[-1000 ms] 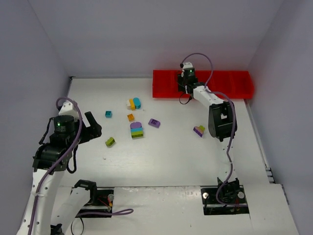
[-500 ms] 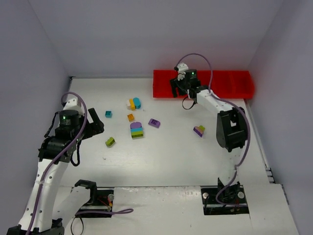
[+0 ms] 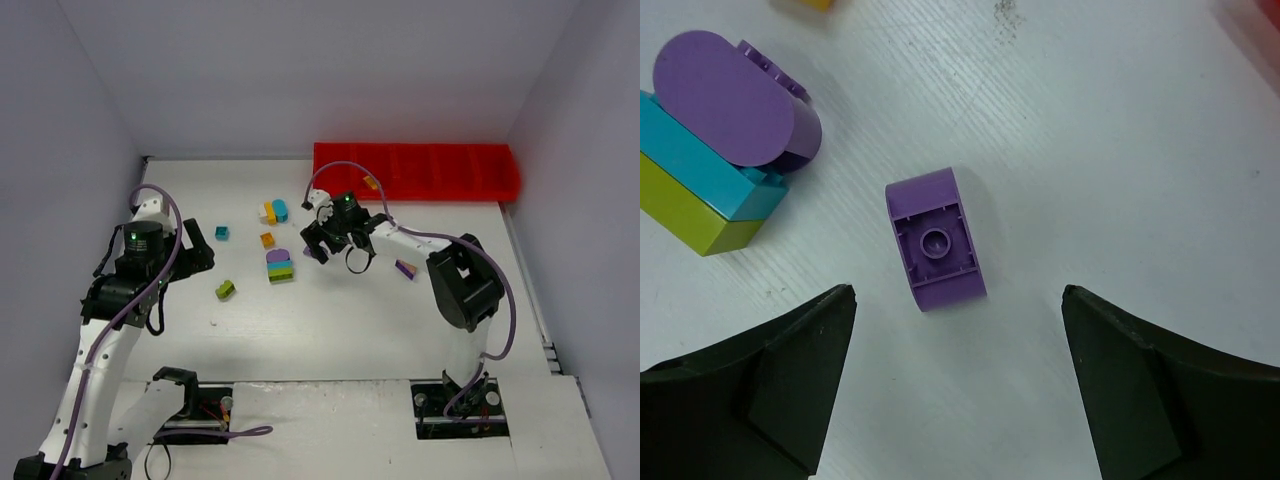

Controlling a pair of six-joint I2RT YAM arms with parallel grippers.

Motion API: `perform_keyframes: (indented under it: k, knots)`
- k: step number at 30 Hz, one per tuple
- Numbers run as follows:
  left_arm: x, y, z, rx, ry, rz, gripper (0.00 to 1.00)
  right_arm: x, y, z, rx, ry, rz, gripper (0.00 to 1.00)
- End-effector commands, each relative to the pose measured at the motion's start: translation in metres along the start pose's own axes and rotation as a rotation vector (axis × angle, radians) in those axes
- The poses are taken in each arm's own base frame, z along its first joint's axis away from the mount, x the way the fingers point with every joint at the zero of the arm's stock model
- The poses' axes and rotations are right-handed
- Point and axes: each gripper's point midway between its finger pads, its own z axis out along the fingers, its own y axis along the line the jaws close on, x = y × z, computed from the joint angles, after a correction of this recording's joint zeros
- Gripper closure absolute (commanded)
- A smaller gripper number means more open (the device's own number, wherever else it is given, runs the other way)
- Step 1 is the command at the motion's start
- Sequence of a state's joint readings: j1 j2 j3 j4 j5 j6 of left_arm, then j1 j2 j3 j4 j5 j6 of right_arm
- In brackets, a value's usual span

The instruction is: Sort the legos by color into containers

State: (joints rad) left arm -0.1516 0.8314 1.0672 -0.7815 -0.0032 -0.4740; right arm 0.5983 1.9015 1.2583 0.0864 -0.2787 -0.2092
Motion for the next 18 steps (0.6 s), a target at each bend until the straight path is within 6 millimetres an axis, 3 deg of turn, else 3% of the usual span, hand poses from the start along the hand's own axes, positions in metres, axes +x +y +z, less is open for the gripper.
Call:
perform_keyframes:
  k: [1,9,12,13,15,16,18]
  knots:
    - [-0.015,-0.007,0.0,0.028,-0.053,0.017,0.17,-0.013,-0.001,0.006,0.015,-0.033,-0.024,0.19]
    - [-0.006,-0.011,0.0,0.061,-0.029,0.022,0.17,0.004,0.016,0.033,-0.016,0.027,-0.068,0.22]
    - [-0.002,-0.009,0.0,0.056,-0.02,0.025,0.17,0.006,0.016,0.038,-0.013,0.034,-0.068,0.3]
    - [0.0,-0.008,0.0,0.053,-0.013,0.026,0.17,0.006,0.016,0.038,-0.013,0.036,-0.067,0.35]
    - [0.0,-0.008,0.0,0.053,-0.014,0.03,0.17,0.005,0.015,0.038,-0.005,0.033,-0.071,0.56]
    - [0.002,-0.007,0.0,0.052,-0.011,0.03,0.17,0.004,0.012,0.037,0.006,0.031,-0.072,0.71]
    - [0.002,-0.006,0.0,0.049,-0.011,0.029,0.17,-0.001,0.004,0.033,0.043,0.024,-0.076,0.85]
